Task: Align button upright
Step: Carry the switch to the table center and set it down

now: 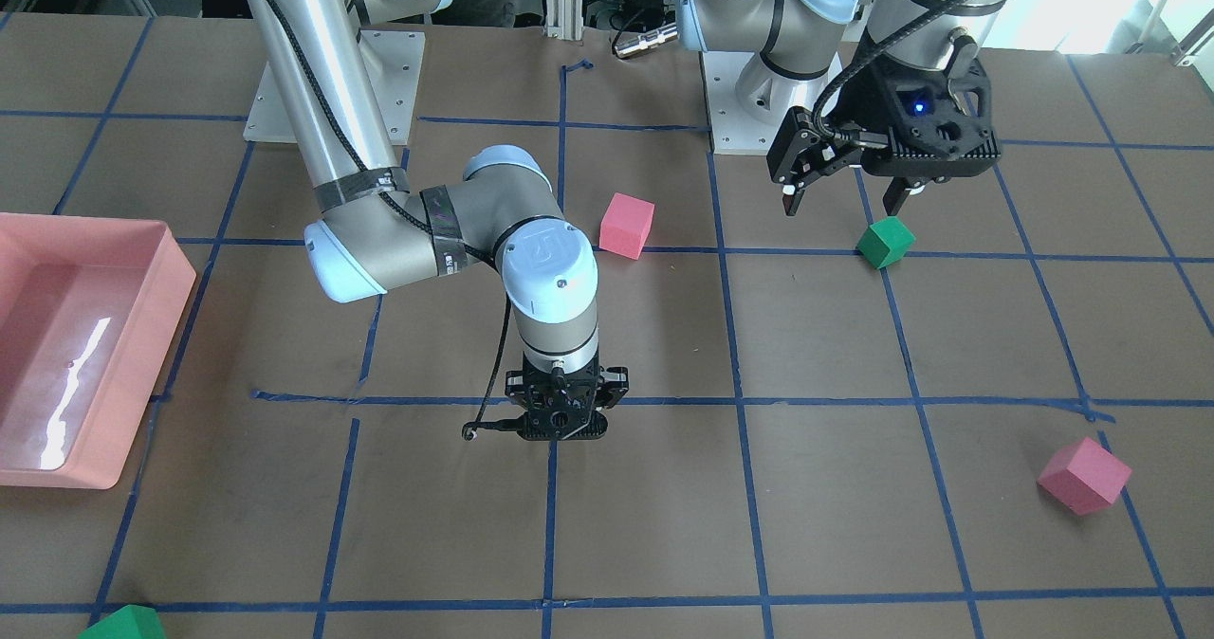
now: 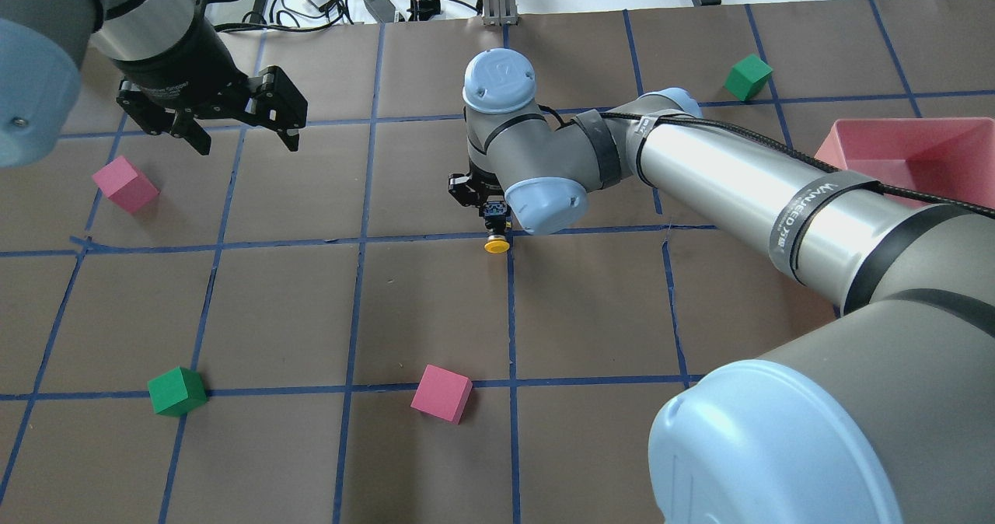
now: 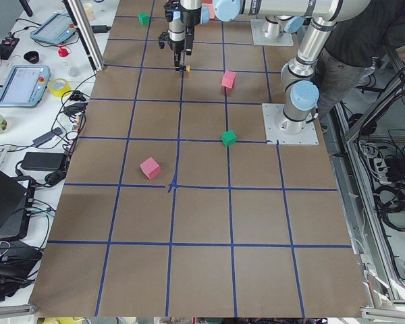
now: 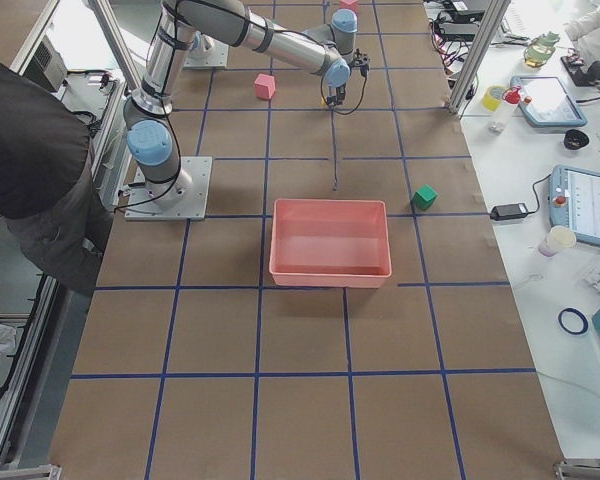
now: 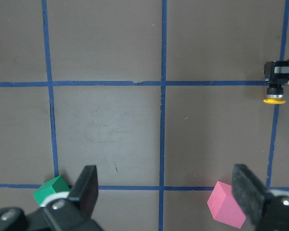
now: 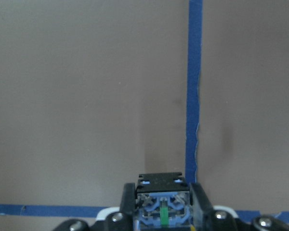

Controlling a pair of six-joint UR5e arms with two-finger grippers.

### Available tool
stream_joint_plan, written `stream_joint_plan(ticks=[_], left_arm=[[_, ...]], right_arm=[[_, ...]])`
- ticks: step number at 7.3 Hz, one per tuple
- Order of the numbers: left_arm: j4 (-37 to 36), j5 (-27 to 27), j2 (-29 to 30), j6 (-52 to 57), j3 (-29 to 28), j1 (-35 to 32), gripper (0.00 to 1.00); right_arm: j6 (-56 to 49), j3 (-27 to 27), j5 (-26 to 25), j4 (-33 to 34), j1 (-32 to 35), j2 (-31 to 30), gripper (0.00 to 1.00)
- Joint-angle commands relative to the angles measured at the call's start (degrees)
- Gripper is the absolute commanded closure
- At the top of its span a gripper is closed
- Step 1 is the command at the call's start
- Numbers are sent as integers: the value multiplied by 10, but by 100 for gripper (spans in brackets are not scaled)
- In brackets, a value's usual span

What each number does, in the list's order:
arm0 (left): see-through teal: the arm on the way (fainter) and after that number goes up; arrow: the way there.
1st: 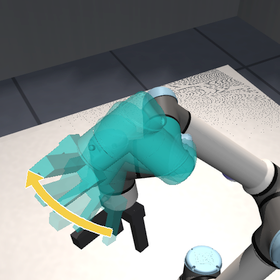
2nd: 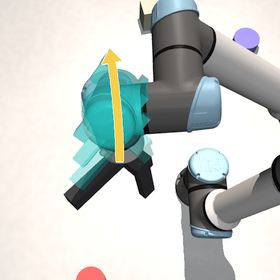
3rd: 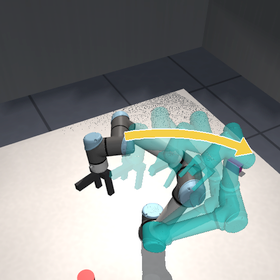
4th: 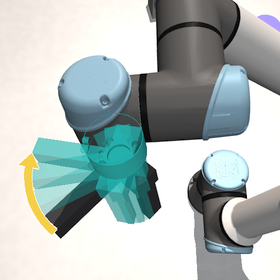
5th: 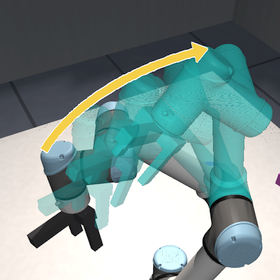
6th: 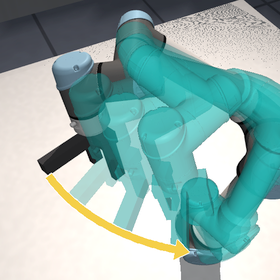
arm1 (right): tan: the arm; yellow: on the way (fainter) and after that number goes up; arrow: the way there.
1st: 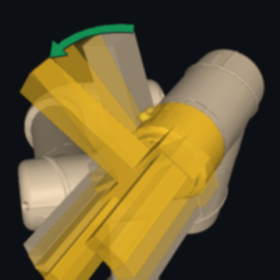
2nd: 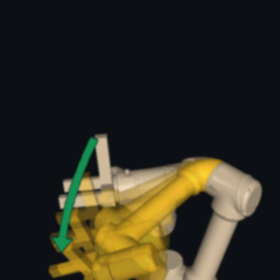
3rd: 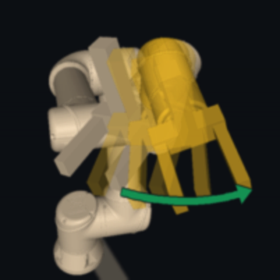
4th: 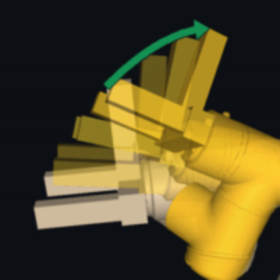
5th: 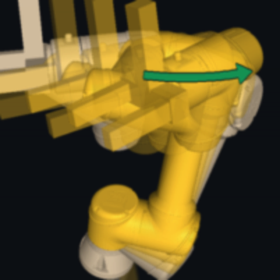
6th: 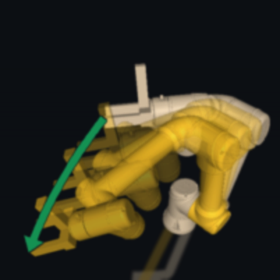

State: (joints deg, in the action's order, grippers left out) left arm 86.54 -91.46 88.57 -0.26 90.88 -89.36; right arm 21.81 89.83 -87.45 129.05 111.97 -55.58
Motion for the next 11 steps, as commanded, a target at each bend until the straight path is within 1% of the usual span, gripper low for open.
stream_joint_plan(ticks=[1,2,3,4,5,6,7,8,10,11], left_arm=[[-1,0,0,0,-1,1,0],[0,-1,-1,0,-1,0,0],[0,0,0,0,-1,1,0],[0,0,0,0,-2,1,0],[0,0,0,1,-6,2,0],[0,1,1,1,-11,2,0],[0,1,0,0,-17,2,0],[1,4,1,-1,-21,1,0],[1,8,3,-9,-29,-3,0],[-1,6,3,-11,-26,-5,0]], right_arm=[[-5,1,0,1,0,1,77],[-1,1,6,1,0,0,69],[-1,2,7,1,0,1,67],[0,2,7,0,0,0,63],[0,5,7,-1,0,1,57],[0,6,6,0,0,-1,45],[0,7,7,0,0,-1,39],[0,7,7,-1,0,-4,31],[-8,4,0,-7,-1,-30,13],[-36,6,-3,-41,-13,-66,10]])
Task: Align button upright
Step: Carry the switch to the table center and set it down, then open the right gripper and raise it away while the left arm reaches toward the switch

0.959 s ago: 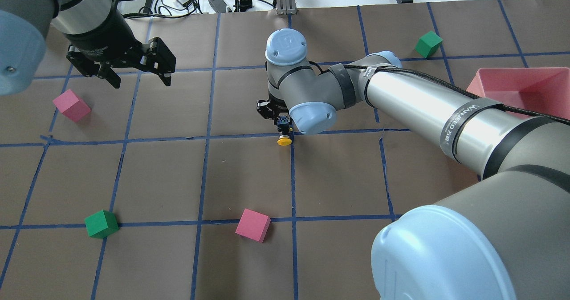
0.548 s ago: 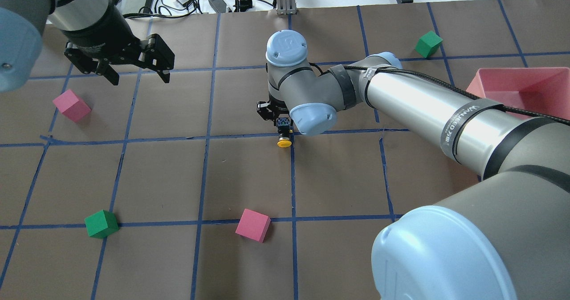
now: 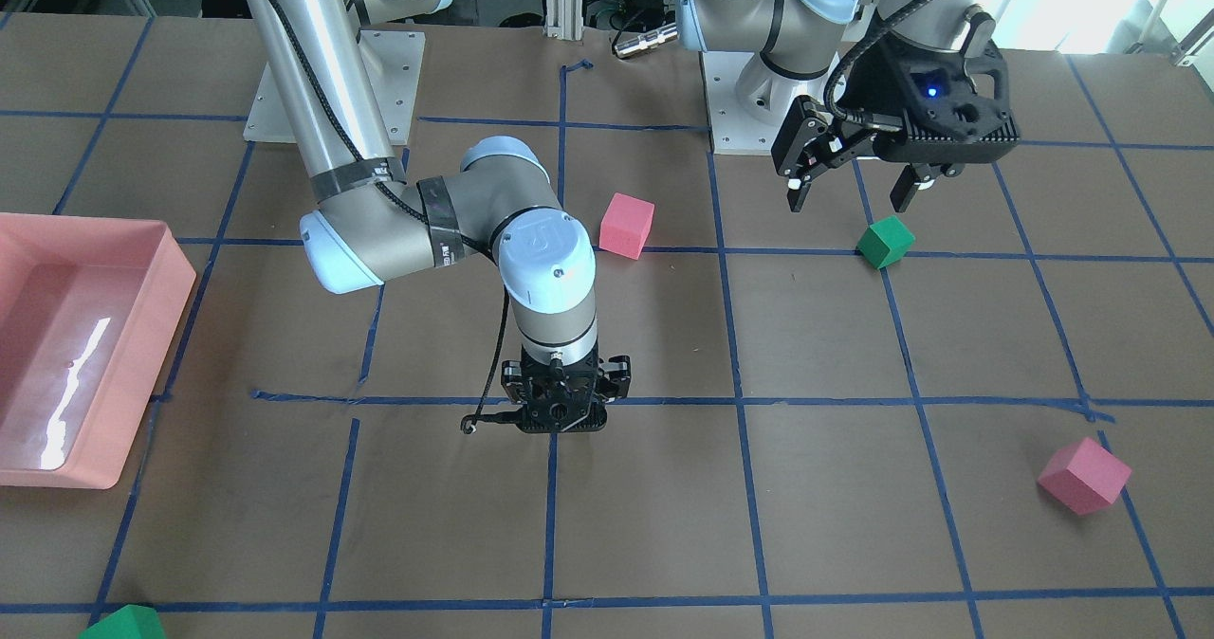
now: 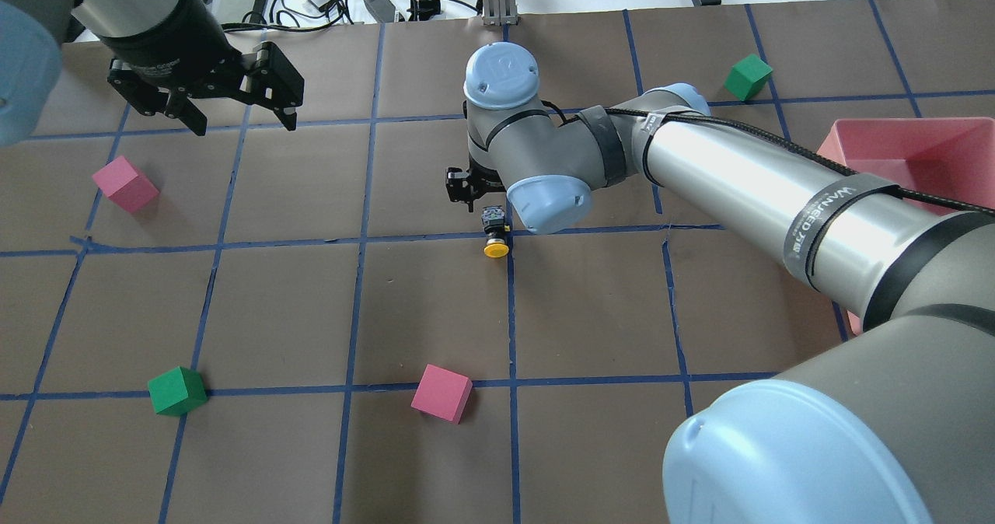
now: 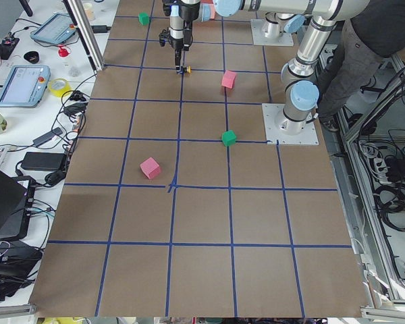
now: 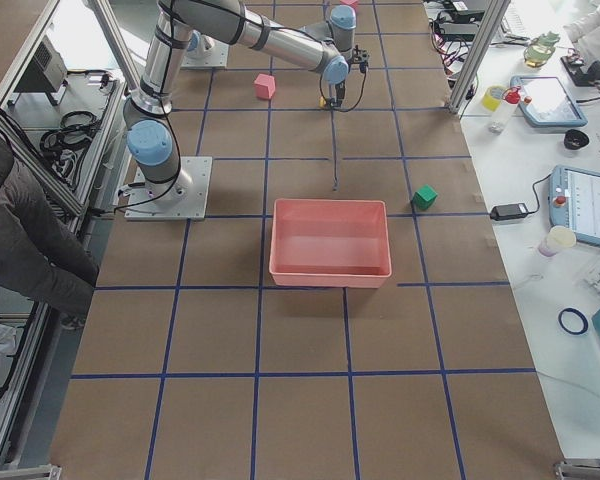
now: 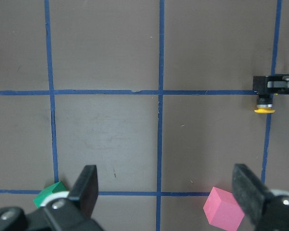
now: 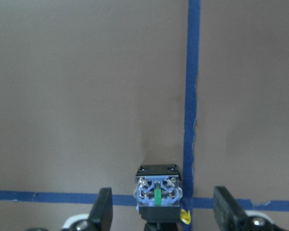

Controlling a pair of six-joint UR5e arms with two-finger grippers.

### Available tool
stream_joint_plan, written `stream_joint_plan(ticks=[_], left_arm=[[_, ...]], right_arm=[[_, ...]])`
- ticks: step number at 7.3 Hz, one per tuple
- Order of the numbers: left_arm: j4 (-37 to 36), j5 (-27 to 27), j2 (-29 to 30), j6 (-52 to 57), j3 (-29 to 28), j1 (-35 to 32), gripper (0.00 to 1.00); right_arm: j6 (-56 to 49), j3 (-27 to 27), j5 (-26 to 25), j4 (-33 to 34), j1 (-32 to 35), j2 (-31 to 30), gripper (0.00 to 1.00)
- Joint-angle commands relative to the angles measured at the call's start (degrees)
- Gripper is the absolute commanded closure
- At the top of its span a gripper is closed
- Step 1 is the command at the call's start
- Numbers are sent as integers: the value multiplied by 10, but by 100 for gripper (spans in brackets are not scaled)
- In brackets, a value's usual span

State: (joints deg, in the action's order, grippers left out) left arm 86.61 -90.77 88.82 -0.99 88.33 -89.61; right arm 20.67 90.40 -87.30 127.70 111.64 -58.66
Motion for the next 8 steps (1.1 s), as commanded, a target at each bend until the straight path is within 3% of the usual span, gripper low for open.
stream_joint_plan(ticks=[1,3,6,8], left_arm=[[-4,-6,-2,-6,10,-6,0],[-27,0,1,-43,44,-15,0],[-271,-6,43,-106,144,-76,0],[-423,-8,74,-172,211,-114,0]], right_arm=[[-36,-3,-2,-96,-36,-77,9],[-103,-7,5,-201,-110,-135,4],[-178,-8,1,-345,-204,-232,0],[-195,-10,5,-405,-212,-301,0]])
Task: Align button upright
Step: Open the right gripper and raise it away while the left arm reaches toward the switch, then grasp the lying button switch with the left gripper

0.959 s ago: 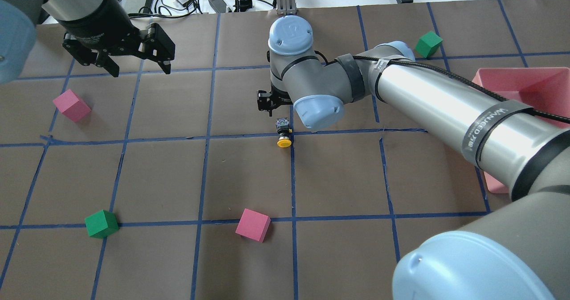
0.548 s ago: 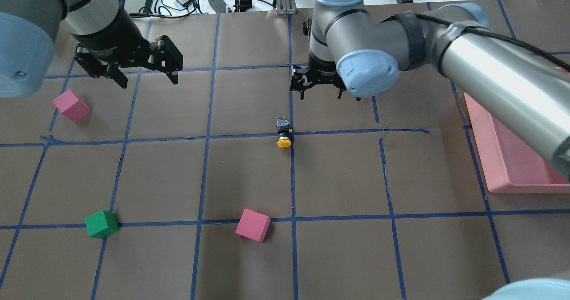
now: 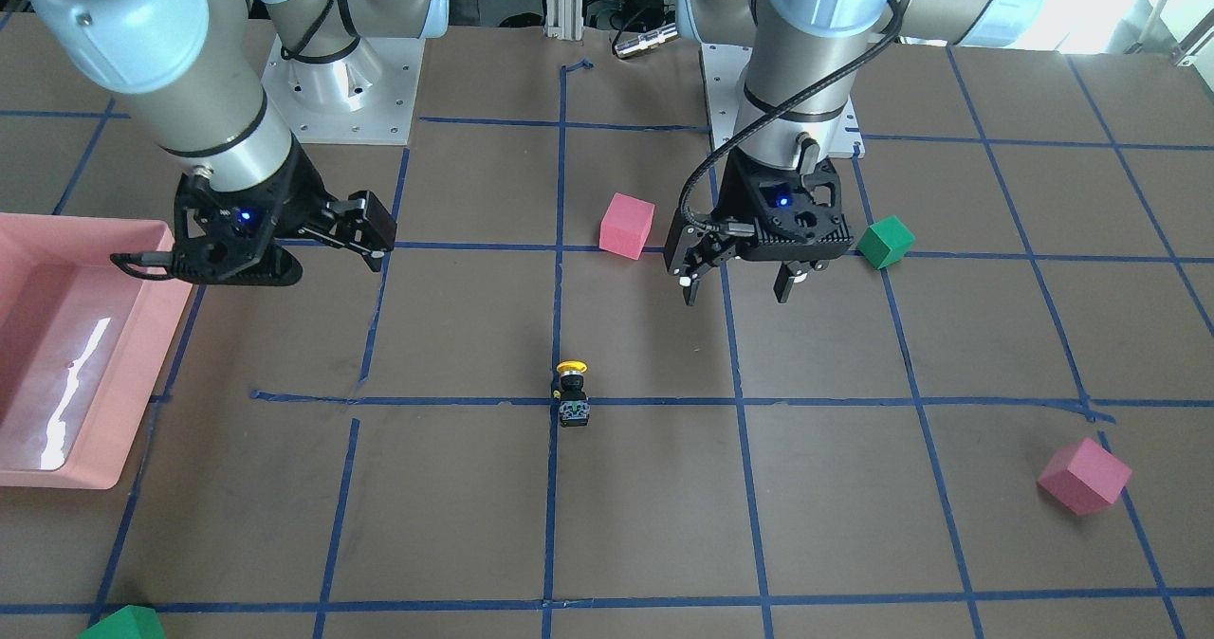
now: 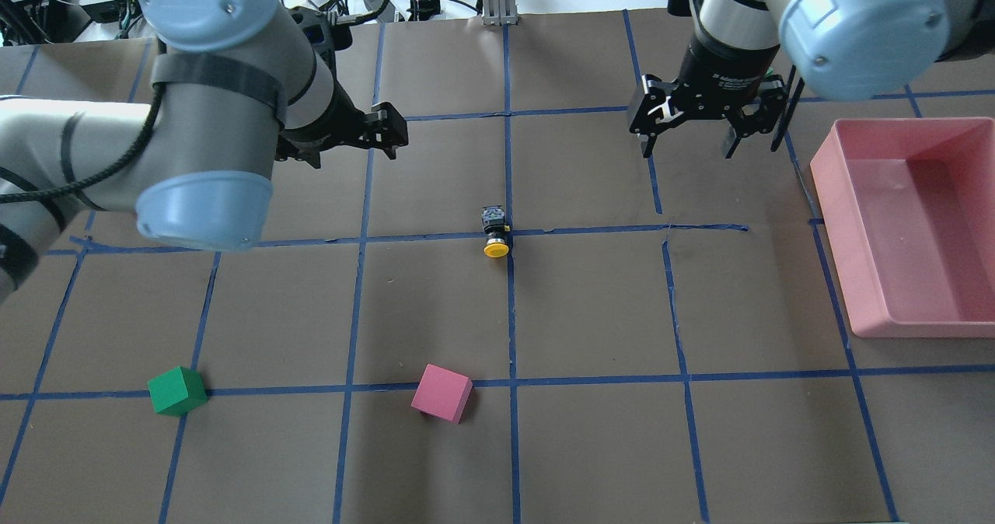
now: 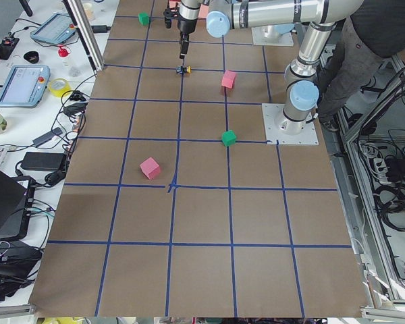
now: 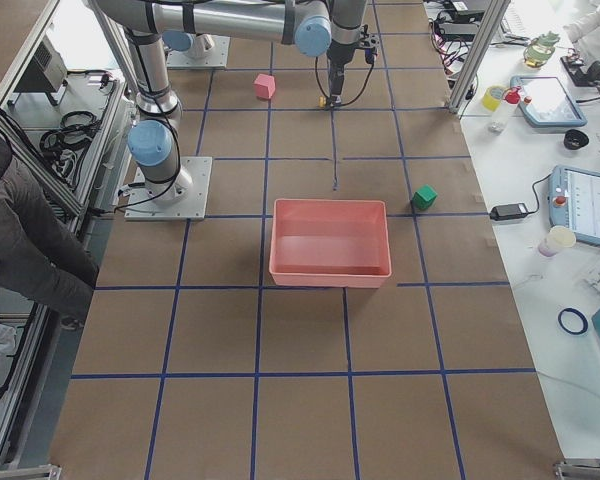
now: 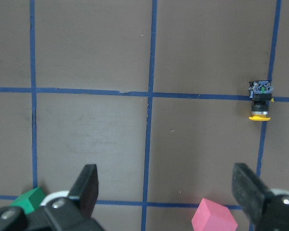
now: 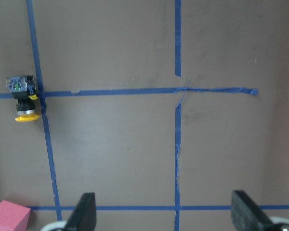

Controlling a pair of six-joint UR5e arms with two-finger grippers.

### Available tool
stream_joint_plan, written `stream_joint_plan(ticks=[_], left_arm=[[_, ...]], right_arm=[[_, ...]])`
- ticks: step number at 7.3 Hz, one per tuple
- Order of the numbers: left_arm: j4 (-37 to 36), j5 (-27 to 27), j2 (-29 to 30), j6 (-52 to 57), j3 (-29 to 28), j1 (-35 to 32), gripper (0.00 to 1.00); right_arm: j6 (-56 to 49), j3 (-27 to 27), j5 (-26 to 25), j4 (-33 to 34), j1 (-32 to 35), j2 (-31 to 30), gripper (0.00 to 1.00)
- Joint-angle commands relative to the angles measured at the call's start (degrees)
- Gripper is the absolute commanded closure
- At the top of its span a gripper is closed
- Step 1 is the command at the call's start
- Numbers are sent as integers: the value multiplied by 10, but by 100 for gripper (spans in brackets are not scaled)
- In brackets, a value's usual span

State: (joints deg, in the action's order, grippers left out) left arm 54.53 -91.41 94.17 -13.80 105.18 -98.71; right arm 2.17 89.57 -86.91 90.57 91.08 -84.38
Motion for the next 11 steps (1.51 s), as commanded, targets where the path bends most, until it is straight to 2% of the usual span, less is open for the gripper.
stream_joint_plan(ticks=[1,3,4,5,6,9,11], left_arm=[[-175,-23,38,-51,76,-45,0],[-348,-41,95,-53,137,-87,0],[-395,-75,127,-60,144,-116,0],[-434,-92,159,-108,144,-150,0],[-471,-100,189,-110,145,-162,0],[-584,-136,275,-98,143,-187,0],[-605,-137,296,-91,142,-198,3]], right_arm=[[-10,-2,2,-37,-6,-67,0],[-2,-1,-6,-33,10,-67,0],[0,0,-8,-15,19,-66,0],[-1,1,-38,5,25,-63,0],[-1,1,-52,16,24,-61,0],[-3,6,-48,16,24,-60,0],[-2,9,-48,16,24,-60,0]])
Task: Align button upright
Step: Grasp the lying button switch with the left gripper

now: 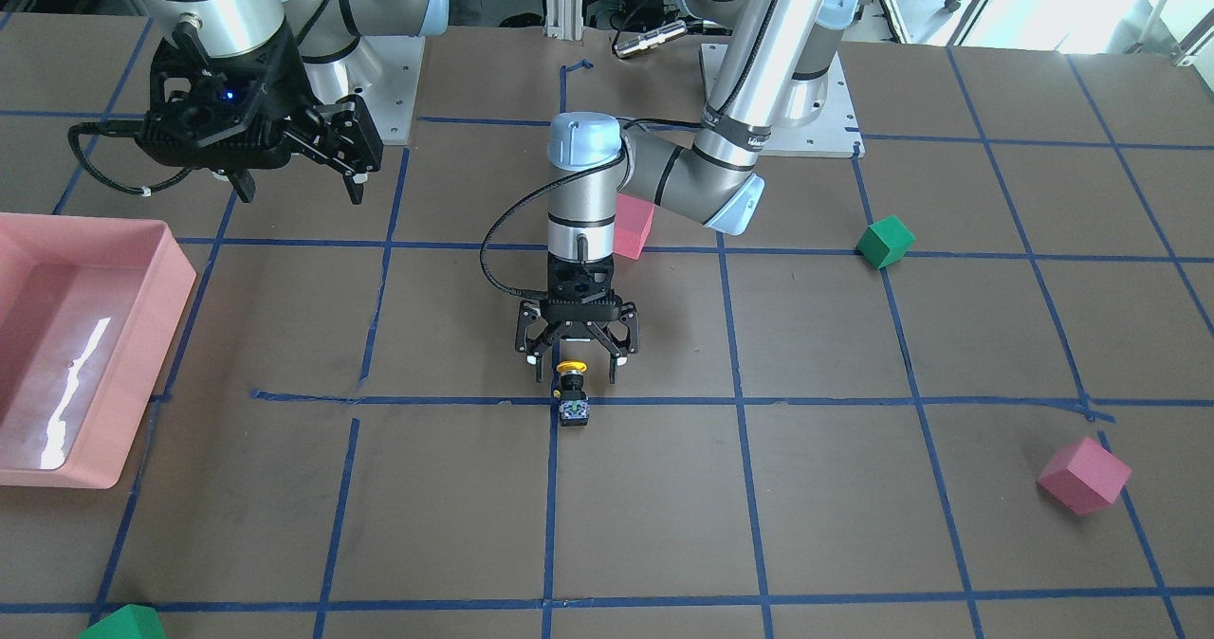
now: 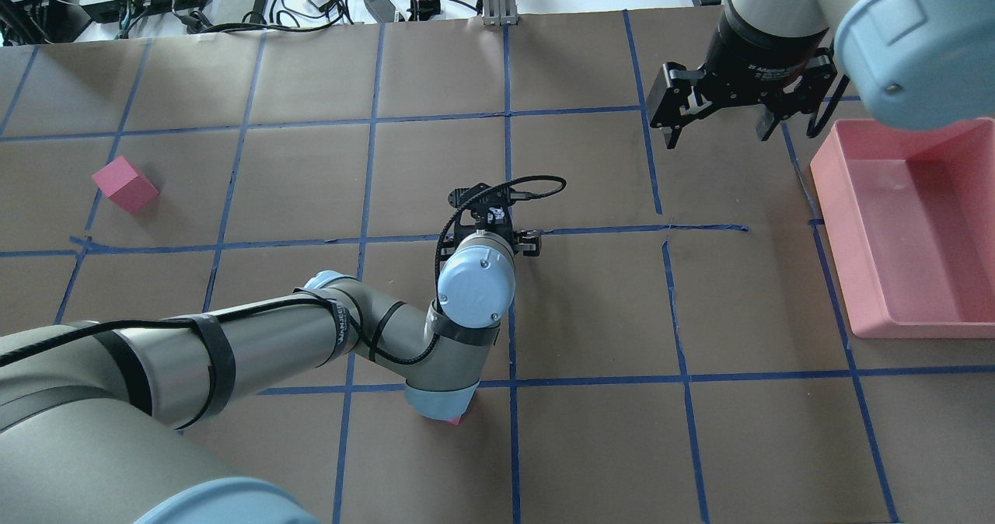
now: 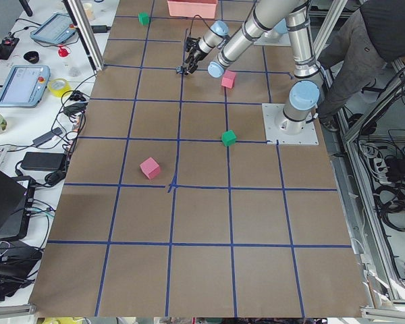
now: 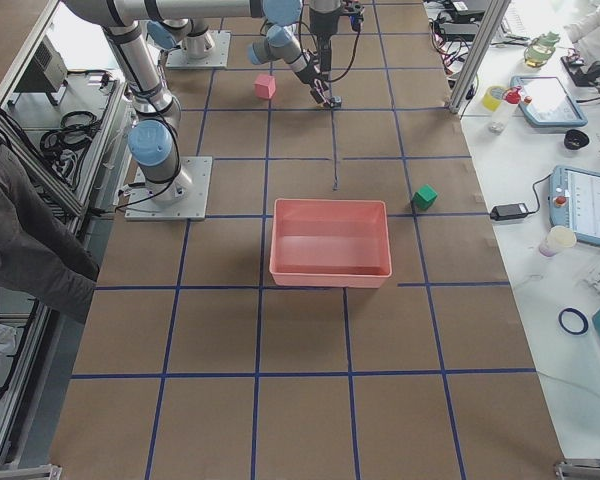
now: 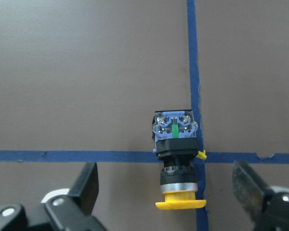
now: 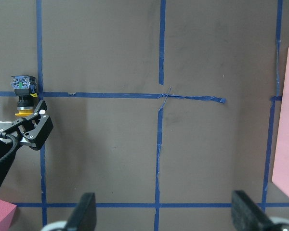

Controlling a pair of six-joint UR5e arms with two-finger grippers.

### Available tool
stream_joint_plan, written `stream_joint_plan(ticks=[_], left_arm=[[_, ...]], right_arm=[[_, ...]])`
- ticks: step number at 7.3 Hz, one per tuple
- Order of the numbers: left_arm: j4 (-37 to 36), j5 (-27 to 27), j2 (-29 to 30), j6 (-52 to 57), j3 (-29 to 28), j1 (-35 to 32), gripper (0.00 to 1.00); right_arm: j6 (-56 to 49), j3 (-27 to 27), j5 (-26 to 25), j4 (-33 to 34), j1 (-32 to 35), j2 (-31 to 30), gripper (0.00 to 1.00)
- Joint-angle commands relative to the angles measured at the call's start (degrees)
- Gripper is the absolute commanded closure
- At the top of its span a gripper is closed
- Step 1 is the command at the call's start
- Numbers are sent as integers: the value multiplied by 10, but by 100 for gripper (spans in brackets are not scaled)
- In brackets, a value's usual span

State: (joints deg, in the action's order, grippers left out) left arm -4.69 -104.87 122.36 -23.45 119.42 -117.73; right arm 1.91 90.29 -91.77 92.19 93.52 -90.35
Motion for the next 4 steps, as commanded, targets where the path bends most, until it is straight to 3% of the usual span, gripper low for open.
stream_joint_plan(ticks=[1,3,4], left_arm=[[-13,-2,12,16,1,-9,12],[-9,2,11,19,4,-9,67],[-7,0,6,43,3,-9,85]], right_arm=[[0,2,-1,0,0,0,0],[0,2,-1,0,0,0,0],[0,2,-1,0,0,1,0]])
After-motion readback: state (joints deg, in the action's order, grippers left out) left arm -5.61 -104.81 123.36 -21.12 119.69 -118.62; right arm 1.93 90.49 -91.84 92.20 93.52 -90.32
